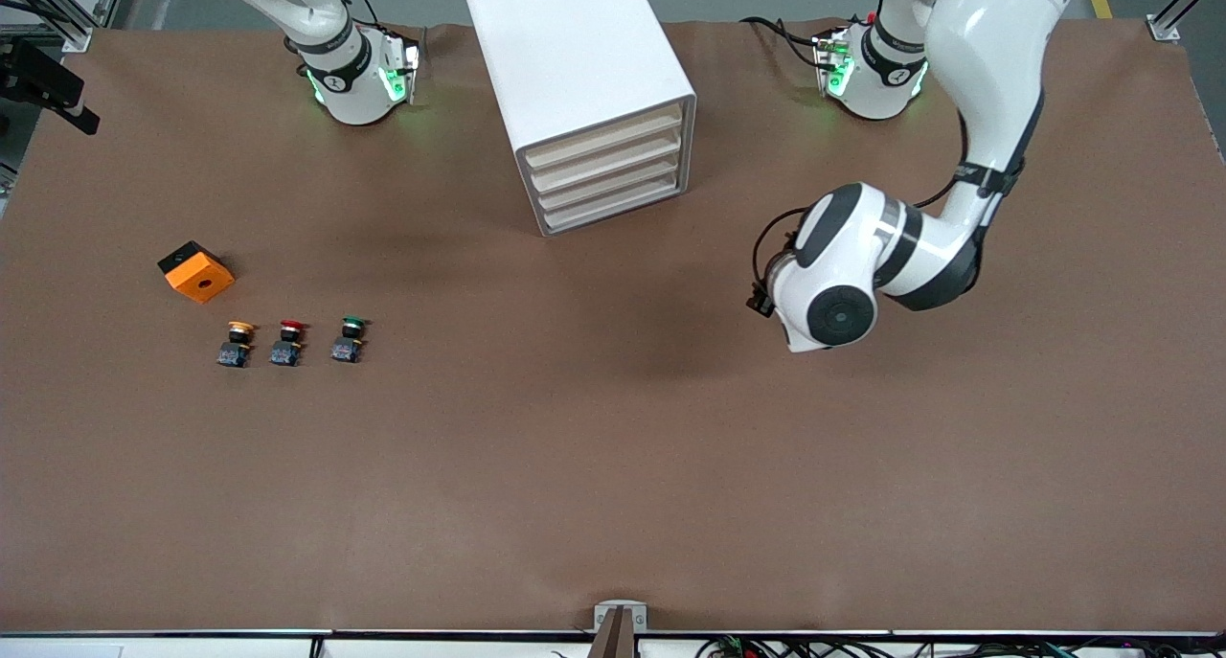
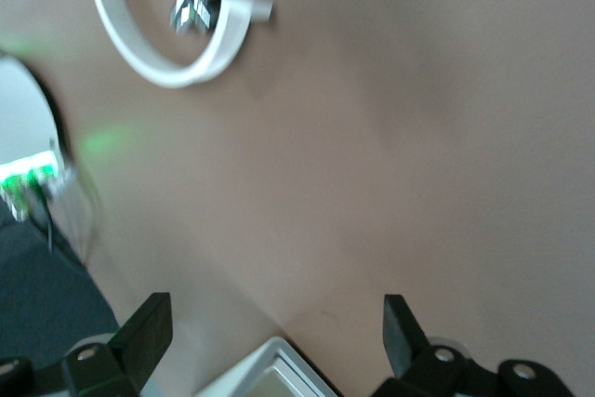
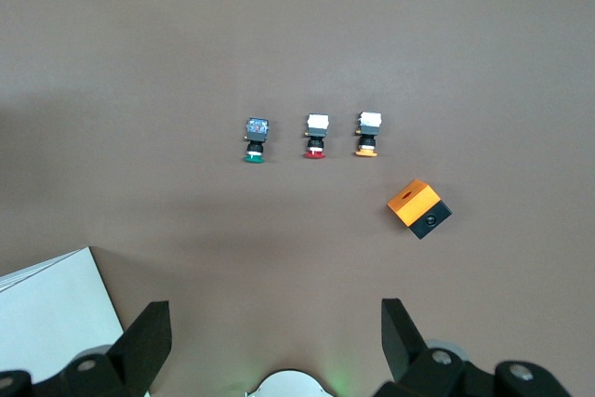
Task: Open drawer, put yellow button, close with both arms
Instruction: 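Reach the left gripper toward the top drawer of the white cabinet, then grasp the top drawer front with the left gripper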
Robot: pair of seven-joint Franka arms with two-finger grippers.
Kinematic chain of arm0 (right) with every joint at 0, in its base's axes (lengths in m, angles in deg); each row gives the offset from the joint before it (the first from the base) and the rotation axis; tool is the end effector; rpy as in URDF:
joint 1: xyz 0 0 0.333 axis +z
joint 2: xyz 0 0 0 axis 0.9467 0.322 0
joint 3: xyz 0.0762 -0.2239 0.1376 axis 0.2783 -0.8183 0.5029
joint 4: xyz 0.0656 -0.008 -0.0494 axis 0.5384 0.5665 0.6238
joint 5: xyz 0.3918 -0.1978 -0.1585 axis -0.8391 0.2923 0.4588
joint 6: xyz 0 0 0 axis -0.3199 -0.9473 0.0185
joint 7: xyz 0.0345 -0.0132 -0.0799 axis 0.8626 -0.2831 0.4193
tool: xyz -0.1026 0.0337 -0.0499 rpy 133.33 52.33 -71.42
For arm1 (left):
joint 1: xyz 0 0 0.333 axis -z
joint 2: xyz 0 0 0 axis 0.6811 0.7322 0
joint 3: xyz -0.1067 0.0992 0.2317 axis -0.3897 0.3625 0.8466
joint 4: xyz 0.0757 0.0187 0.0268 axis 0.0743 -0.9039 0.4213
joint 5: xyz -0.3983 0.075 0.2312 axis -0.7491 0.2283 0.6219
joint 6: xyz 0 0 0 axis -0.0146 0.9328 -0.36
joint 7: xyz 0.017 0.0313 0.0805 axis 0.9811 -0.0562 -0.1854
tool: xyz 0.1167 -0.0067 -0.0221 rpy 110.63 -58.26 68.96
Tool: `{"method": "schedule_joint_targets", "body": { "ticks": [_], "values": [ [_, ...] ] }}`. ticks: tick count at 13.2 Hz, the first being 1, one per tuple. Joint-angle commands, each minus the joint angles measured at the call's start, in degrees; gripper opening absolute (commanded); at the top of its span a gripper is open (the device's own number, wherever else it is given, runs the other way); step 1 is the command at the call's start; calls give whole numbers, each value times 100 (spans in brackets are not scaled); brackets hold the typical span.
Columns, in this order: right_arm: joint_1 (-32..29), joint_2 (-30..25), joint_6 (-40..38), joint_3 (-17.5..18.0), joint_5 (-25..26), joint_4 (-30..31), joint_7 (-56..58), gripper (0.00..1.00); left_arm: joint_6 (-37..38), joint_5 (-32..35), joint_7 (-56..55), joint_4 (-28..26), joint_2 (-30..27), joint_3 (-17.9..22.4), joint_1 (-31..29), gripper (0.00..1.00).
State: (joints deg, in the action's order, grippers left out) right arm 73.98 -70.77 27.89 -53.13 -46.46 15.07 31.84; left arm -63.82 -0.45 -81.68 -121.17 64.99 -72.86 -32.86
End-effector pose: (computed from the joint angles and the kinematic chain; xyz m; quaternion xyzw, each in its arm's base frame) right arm 0.5537 -0.0450 0.6576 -0.9998 0.0021 0.0004 0.0174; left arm 0.5486 -0.3335 0.1747 -0.8164 -0.4862 0.2621 0.1683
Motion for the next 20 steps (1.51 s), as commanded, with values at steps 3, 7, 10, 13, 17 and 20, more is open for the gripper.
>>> {"method": "schedule_joint_targets", "body": {
  "ticks": [3, 7, 10, 13, 17, 20],
  "values": [
    [31, -90, -2, -1, 33, 16, -61, 100, 406, -746, -1081, 135, 452, -443, -145, 100],
    [31, -37, 7, -9, 41, -115, -44, 100, 1416, -1510, -1364, 127, 540, -434, -180, 100],
    [31, -10, -11, -9, 41, -151, -43, 100, 1647, -1950, -1950, 101, 602, -434, -382, 100],
    [31, -10, -28, -9, 41, -151, -43, 100, 1655, -2389, -2268, 109, 619, -425, -392, 100],
    [31, -10, -46, -9, 41, -142, -43, 100, 1656, -2979, -3287, 214, 873, -425, -330, 100],
    [31, -10, -55, -9, 41, -142, -43, 100, 1664, -3304, -3622, 232, 945, -434, -155, 100]
  ]
}}
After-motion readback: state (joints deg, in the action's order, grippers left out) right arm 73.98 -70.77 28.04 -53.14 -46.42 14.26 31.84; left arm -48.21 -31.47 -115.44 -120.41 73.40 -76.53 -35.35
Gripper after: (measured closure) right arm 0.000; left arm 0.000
